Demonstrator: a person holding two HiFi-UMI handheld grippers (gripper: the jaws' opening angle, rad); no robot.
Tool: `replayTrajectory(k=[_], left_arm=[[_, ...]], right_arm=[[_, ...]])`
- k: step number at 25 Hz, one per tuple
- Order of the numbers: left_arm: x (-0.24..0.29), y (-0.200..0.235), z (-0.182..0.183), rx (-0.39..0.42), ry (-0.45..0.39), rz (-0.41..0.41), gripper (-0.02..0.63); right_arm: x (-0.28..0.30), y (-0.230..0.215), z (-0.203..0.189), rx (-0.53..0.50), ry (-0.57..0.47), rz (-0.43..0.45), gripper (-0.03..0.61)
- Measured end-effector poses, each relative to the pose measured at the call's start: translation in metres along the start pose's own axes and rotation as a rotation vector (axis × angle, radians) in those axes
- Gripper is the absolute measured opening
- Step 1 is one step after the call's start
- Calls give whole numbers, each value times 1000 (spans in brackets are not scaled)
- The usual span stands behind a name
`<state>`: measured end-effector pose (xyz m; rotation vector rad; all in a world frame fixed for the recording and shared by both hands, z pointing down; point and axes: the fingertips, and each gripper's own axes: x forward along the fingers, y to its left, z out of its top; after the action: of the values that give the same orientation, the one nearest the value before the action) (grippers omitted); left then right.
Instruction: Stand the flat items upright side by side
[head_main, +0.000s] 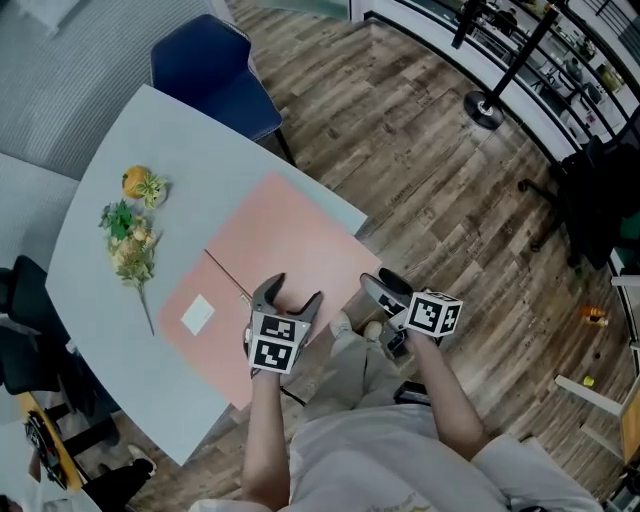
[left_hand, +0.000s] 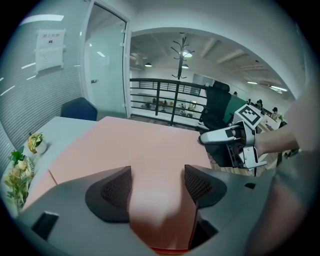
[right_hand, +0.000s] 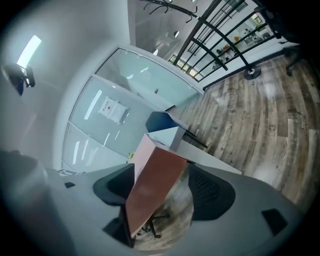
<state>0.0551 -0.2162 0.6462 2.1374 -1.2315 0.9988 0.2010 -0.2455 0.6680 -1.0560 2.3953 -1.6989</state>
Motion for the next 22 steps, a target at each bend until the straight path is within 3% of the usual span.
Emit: replayTrajectory(k=[11, 22], left_arm=[[7, -2, 0, 15, -21, 26, 319], [6, -2, -1, 6, -61, 55, 319]], right_arm=[[18, -5, -1, 88, -28, 84, 337], [21, -6, -3, 130, 6, 61, 336]])
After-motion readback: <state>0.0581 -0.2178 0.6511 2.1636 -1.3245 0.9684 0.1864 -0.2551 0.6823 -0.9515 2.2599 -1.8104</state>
